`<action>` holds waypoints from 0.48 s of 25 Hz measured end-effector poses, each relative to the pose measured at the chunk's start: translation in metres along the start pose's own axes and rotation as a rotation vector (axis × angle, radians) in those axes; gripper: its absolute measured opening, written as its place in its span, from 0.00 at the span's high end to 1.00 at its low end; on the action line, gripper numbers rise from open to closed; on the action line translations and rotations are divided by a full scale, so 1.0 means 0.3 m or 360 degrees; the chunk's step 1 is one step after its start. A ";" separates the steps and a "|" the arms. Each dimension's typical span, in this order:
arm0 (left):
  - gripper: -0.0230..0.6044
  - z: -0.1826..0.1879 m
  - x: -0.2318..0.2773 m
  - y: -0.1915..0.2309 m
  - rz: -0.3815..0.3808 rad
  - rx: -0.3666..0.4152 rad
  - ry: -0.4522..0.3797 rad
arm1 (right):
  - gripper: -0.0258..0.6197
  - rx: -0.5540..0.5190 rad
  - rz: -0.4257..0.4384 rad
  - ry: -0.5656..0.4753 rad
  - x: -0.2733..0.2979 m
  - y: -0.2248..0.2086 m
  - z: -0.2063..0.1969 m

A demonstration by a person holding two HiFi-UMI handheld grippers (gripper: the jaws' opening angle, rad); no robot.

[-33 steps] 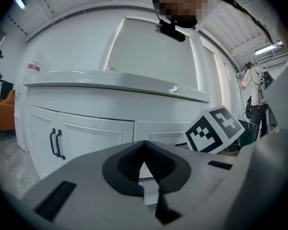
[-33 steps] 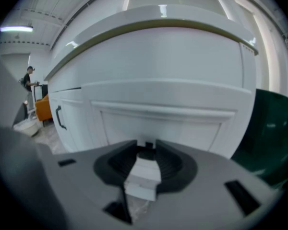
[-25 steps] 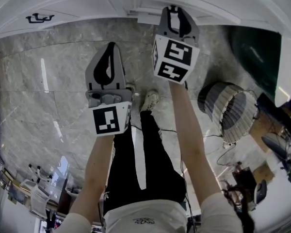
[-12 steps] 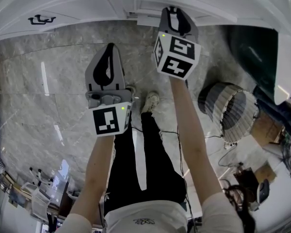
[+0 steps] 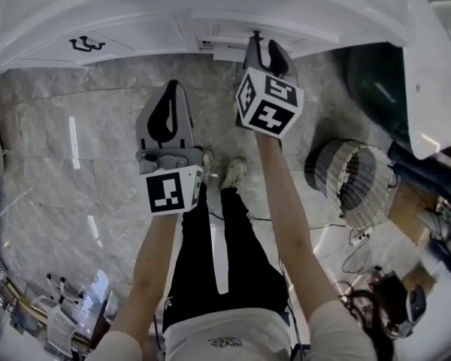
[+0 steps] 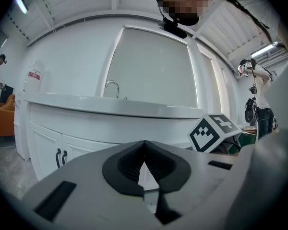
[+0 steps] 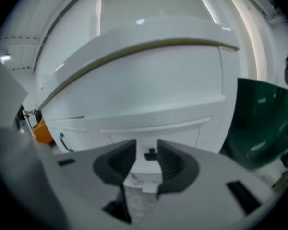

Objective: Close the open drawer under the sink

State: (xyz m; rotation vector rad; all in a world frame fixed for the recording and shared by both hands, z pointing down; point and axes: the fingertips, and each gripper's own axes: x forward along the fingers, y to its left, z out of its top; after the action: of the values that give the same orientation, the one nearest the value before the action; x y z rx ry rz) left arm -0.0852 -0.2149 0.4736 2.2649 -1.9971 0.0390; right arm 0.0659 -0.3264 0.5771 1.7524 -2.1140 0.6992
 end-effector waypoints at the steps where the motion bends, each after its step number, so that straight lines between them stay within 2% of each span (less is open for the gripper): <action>1: 0.93 0.032 -0.007 -0.004 -0.0003 0.0002 -0.0017 | 0.73 -0.0017 -0.0002 -0.0011 -0.028 0.007 0.023; 3: 0.93 0.107 -0.015 -0.023 -0.0017 0.0008 -0.0064 | 0.75 -0.0063 -0.0042 -0.0045 -0.085 0.010 0.082; 6: 0.93 0.241 -0.029 -0.072 -0.0051 0.0009 -0.0144 | 0.89 -0.0121 -0.0135 -0.0161 -0.203 0.002 0.213; 9: 0.93 0.398 -0.041 -0.116 -0.0074 0.0012 -0.0234 | 0.91 -0.0245 -0.0171 -0.0376 -0.358 0.025 0.404; 12: 0.93 0.578 -0.040 -0.137 -0.0062 0.0015 -0.0361 | 0.91 -0.0348 -0.0117 -0.0610 -0.512 0.080 0.640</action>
State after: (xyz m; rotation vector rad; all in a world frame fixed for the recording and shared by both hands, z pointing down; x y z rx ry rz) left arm -0.0566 -0.2169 0.2972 2.4087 -2.0586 -0.2222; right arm 0.0878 -0.3013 0.3323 1.9462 -2.2434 0.1077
